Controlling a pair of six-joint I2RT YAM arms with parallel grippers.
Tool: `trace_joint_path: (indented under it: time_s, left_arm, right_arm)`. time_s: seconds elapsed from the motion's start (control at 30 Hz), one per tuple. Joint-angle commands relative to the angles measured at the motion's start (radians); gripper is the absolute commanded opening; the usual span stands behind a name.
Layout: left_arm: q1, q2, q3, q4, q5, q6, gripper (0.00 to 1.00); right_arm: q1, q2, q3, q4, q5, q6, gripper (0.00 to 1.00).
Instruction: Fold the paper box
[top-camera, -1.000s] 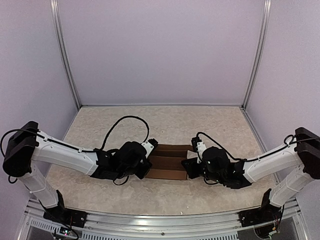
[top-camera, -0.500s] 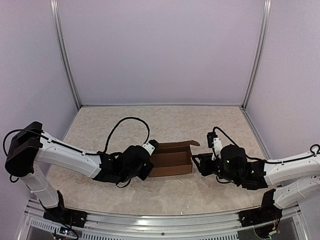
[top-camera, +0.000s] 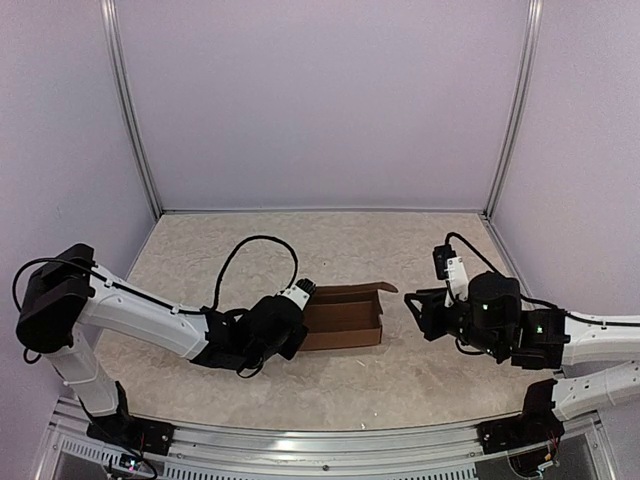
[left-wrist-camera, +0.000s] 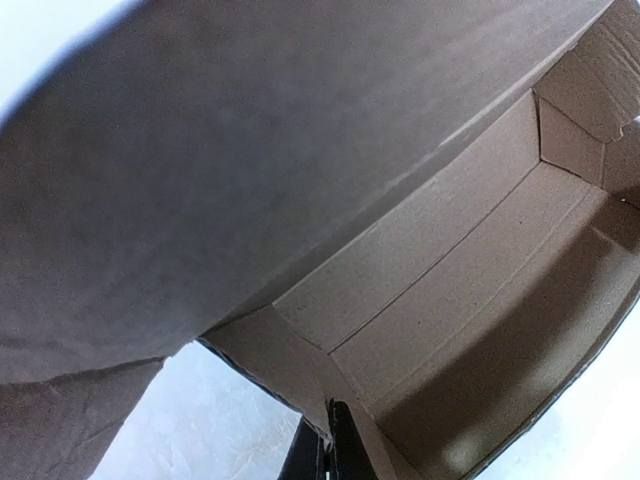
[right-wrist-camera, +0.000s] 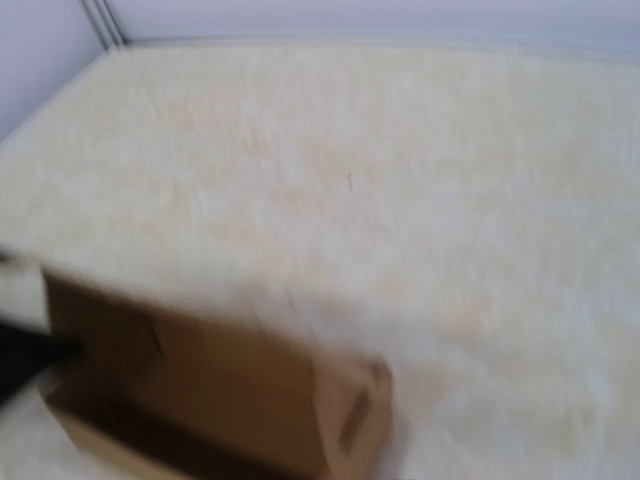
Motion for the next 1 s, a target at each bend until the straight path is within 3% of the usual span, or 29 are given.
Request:
trace_joint_path:
  time_s: [0.0,0.5,0.67,0.97]
  left_arm:
    - [-0.011,0.031,0.018,-0.008,-0.041,-0.016,0.0]
    - [-0.055,0.055,0.041,-0.038,-0.179,-0.04,0.0]
    - [-0.072,0.077,0.061,-0.047,-0.227,-0.04,0.0]
    - [-0.075,0.099,0.083,-0.052,-0.223,-0.042,0.0]
  right_arm:
    - [0.001,0.06,0.151,-0.044,0.041,-0.098,0.28]
    - [-0.09,0.508,0.607,-0.175,-0.203,-0.125,0.09]
    - [-0.114,0.611,0.659,-0.197,-0.248,-0.087,0.0]
    - [-0.123,0.702,0.639,-0.176,-0.238,-0.048,0.0]
